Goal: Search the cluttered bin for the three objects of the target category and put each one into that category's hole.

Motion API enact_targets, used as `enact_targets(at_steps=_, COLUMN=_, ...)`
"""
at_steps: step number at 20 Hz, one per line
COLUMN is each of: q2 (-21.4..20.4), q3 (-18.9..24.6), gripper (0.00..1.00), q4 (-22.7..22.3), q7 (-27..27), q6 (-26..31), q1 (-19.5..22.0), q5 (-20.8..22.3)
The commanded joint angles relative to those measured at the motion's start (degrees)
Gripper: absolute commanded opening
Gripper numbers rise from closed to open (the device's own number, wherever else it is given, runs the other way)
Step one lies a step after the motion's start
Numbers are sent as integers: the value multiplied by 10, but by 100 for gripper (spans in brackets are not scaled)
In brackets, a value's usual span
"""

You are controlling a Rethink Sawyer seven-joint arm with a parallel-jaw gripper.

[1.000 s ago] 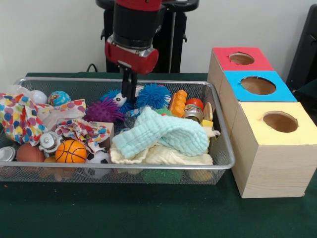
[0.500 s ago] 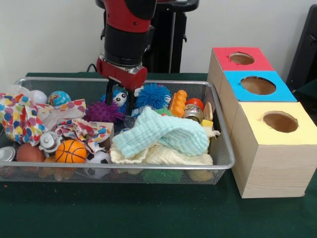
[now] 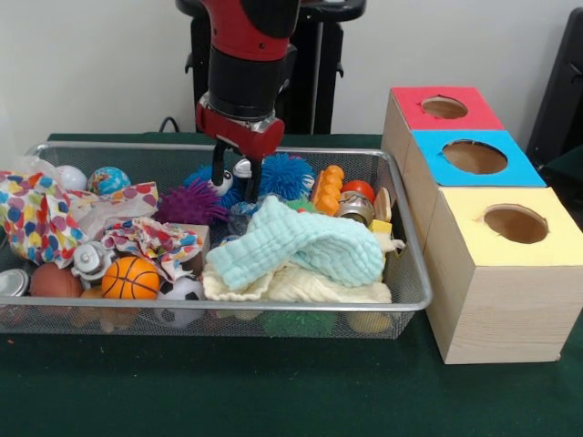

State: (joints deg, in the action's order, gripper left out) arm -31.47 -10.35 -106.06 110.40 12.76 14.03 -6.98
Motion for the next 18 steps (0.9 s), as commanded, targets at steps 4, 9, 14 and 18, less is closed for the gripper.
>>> enact_targets(at_steps=4, q2=6, q3=18, gripper=100, q4=-45, q7=175, q6=62, q1=5, q5=-106)
enact_targets(at_steps=9, q2=12, q3=18, gripper=100, q4=-56, q7=189, q6=28, q1=6, q5=-158)
enact_targets(at_steps=14, q2=17, q3=30, gripper=100, q4=-66, q7=160, q6=-1, q1=38, q5=-174)
enact_targets(at_steps=18, q2=16, q3=42, gripper=100, q4=-73, q7=163, q6=-3, q1=48, q5=-195)
